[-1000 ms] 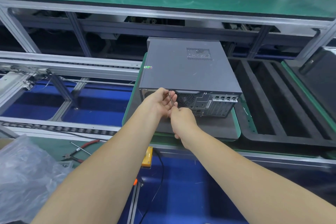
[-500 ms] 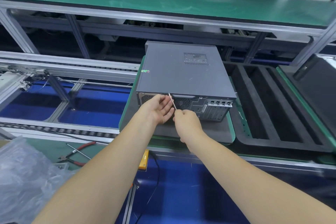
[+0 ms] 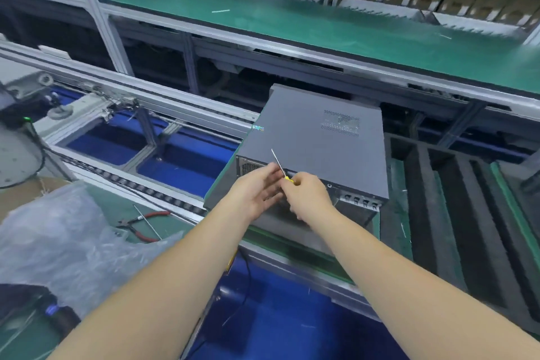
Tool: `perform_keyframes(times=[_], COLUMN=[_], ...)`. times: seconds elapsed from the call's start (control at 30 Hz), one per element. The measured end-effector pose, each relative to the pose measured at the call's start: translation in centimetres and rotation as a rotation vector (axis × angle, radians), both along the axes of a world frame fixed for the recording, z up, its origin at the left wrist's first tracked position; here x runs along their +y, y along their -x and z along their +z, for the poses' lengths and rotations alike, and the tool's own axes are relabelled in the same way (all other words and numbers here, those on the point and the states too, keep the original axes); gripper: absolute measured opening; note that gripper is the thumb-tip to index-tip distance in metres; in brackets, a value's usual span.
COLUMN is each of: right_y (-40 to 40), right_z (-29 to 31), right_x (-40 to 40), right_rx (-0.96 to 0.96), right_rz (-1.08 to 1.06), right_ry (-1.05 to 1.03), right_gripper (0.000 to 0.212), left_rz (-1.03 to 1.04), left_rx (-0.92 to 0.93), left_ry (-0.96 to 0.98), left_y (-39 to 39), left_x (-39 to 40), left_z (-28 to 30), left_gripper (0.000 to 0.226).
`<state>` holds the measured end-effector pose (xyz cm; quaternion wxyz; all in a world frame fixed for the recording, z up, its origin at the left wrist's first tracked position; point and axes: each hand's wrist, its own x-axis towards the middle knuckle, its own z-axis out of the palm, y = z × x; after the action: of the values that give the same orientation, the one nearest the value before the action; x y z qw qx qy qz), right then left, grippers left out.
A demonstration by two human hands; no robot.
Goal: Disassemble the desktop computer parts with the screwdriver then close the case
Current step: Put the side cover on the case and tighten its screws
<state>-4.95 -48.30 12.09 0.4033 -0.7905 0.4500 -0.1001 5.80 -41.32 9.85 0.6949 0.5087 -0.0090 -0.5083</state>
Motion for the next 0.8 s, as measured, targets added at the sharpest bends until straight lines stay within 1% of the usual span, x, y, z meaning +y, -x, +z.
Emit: perform_keyframes(times=[0.1, 0.2, 0.3, 0.4, 0.5, 0.57, 0.63, 0.67, 0.8], right_y=[-1.0, -3.2, -6.3, -9.3, -11.3, -11.9, -11.9, -11.8, -11.5], right_z=[-0.3, -1.1, -2.4, -4.3, -6.9, -9.0, -11.2, -12.4, -16.8], right_x=[-0.1, 1.6, 5.5, 11.4, 18.7, 23.9, 28.9, 31.2, 38.4], right_rx=[0.029, 0.058, 0.100, 0.099, 0.117, 0.144, 0.161, 0.171, 0.213], right_rz=[0.162, 0.357, 0.542, 0.701, 0.880, 0.990, 1.089, 1.127, 1.195], right_ry=[0.093, 0.153, 0.172, 0.112, 0.093, 0.070, 0.052, 0.054, 0.045], right_gripper=[0.033, 0.029, 0.028, 0.023, 0.018, 0.021, 0.015, 0.012, 0.016], left_rz=[0.130, 0.290, 0.420, 0.560, 0.737, 0.853, 0.952, 1.000, 1.115], left_rx=[-0.128, -0.245, -0.304, -0.368, -0.326, -0.270, -0.219, -0.189, -0.095], left_ry=[-0.033, -0.142, -0.242, -0.391, -0.535, -0.624, -0.692, -0.713, -0.739], left_y=[-0.3, -1.3, -2.6, -4.0, -4.0, -3.1, -1.9, -1.3, 0.2], left_x=[1.7, 4.6, 9.5, 16.6, 24.9, 29.9, 34.2, 36.1, 42.3], left_z=[0.5, 0.2, -0.6, -2.3, -4.9, -6.9, -9.0, -10.0, -13.9], left_gripper=[0.017, 0.018, 0.006, 0.008, 0.011, 0.017, 0.020, 0.019, 0.016])
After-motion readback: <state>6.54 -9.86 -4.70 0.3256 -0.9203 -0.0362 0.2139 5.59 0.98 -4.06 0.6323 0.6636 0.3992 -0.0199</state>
